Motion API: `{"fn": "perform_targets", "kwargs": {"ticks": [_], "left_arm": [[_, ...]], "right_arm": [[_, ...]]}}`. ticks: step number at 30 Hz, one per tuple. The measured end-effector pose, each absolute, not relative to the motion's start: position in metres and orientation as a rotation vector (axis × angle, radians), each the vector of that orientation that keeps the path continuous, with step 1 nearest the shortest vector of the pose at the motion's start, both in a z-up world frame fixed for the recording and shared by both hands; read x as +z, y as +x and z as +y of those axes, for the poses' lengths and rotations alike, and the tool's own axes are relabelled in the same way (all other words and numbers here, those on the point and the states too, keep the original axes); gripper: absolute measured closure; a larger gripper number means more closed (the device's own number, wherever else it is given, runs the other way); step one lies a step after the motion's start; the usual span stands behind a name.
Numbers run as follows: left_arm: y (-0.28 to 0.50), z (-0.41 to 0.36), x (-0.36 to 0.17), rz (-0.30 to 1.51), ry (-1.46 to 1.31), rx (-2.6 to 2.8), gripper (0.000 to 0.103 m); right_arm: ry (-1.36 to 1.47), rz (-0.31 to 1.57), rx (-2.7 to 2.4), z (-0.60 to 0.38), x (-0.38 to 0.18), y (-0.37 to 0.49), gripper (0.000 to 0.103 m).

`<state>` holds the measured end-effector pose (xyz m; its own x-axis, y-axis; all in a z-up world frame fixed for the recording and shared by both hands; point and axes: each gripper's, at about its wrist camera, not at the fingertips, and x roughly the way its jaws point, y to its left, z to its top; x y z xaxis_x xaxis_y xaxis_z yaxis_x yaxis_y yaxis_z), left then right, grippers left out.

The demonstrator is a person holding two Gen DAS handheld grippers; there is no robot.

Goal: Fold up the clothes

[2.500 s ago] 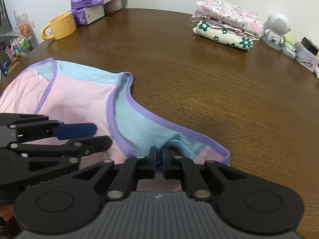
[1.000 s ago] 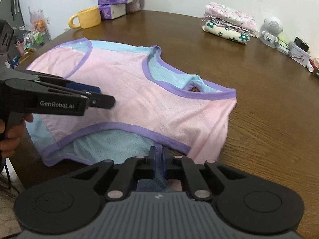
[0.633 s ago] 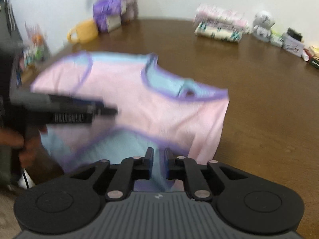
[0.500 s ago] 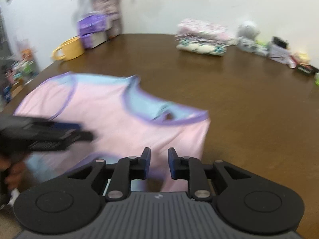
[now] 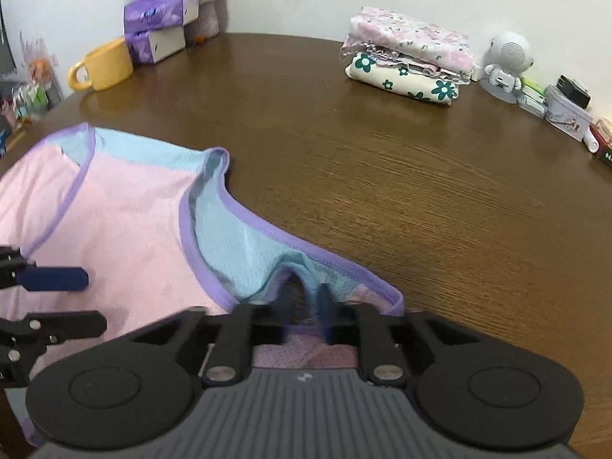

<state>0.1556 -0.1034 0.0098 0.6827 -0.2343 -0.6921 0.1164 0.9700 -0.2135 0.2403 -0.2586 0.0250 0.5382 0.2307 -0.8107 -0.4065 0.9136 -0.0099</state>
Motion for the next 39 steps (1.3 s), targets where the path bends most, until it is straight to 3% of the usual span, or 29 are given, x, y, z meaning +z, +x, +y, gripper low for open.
{"fn": "perform_targets", "kwargs": {"ticks": [2,14,16,17,18,20,21,22,23,32,35,36,39], "left_arm": [[0.159,-0.105,0.010,0.799,-0.138,-0.203,0.066],[0.183,-0.118,0.016,0.797,-0.152,-0.253,0.064],[0.186,-0.121,0.017,0.797,-0.151,-0.265,0.063],[0.188,-0.123,0.018,0.796,-0.151,-0.270,0.063],[0.189,-0.122,0.017,0.800,-0.153,-0.273,0.063],[0.191,-0.122,0.017,0.804,-0.158,-0.280,0.063],[0.192,-0.122,0.017,0.806,-0.160,-0.285,0.063],[0.194,-0.123,0.016,0.809,-0.156,-0.288,0.063],[0.195,-0.124,0.015,0.812,-0.152,-0.291,0.063],[0.198,-0.124,0.007,0.827,-0.149,-0.290,0.063],[0.197,-0.122,0.007,0.827,-0.164,-0.295,0.061],[0.196,-0.121,0.007,0.827,-0.169,-0.297,0.060],[0.194,-0.117,0.009,0.822,-0.184,-0.294,0.058]], "right_arm": [[-0.248,0.936,0.380,-0.260,0.025,0.239,0.101],[-0.139,0.885,0.336,-0.284,0.037,0.251,0.092],[-0.145,0.898,0.304,-0.292,0.034,0.254,0.079],[-0.158,0.911,0.298,-0.295,0.031,0.255,0.066],[-0.160,0.924,0.302,-0.296,0.029,0.256,0.064],[-0.160,0.949,0.315,-0.297,0.024,0.259,0.064],[-0.160,0.962,0.321,-0.298,0.022,0.260,0.070],[-0.161,0.964,0.331,-0.297,0.021,0.262,0.080],[-0.164,0.964,0.343,-0.296,0.020,0.264,0.101],[-0.237,0.899,0.251,-0.284,0.019,0.287,0.100],[-0.234,0.882,0.238,-0.283,0.016,0.286,0.091],[-0.200,0.880,0.244,-0.286,0.019,0.285,0.079],[-0.111,0.855,0.251,-0.299,0.031,0.279,0.072]]}}
